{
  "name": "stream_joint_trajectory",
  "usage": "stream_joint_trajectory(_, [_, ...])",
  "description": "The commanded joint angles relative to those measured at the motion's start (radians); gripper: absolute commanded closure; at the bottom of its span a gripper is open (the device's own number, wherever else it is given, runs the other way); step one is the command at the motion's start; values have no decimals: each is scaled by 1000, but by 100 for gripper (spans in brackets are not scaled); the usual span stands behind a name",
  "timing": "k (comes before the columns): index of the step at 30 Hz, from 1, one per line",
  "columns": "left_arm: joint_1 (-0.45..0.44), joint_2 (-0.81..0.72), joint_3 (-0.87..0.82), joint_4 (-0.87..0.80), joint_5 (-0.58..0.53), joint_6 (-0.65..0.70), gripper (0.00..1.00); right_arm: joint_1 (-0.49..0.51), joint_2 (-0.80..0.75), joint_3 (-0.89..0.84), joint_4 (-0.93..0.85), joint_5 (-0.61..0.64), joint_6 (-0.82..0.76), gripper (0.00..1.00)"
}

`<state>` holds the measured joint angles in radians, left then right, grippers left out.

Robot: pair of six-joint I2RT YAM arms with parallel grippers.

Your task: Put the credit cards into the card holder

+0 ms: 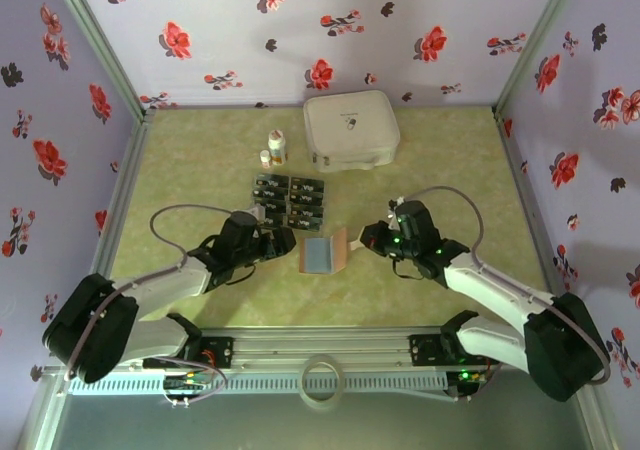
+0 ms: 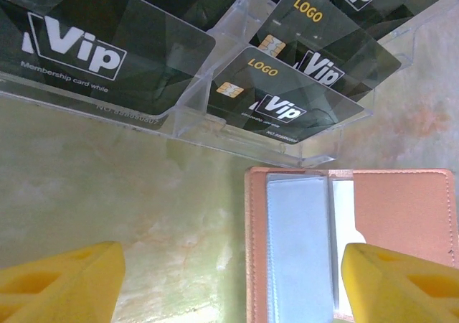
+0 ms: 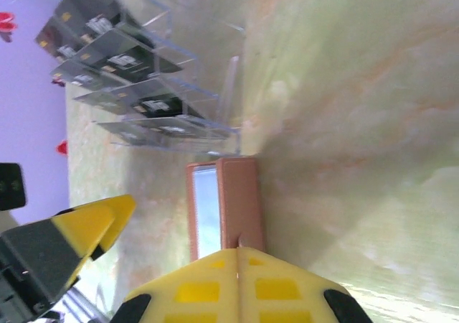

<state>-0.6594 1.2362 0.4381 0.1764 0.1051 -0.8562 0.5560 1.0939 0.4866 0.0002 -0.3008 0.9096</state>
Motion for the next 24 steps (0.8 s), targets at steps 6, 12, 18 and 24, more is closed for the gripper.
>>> stream_joint_trajectory(6, [-34, 126, 116, -95, 16, 72, 20, -34, 64, -49, -70, 51, -108, 100])
stream_joint_trajectory(12, [-55, 205, 181, -100, 32, 86, 19, -38, 97, -52, -48, 58, -118, 100])
stream_joint_trajectory(18, [-65, 203, 202, -62, 33, 78, 18, -37, 51, -42, -57, 37, -108, 100])
stream_joint_trajectory(24, [-66, 164, 195, -36, 32, 73, 16, -36, 0, 15, -101, 14, -110, 100])
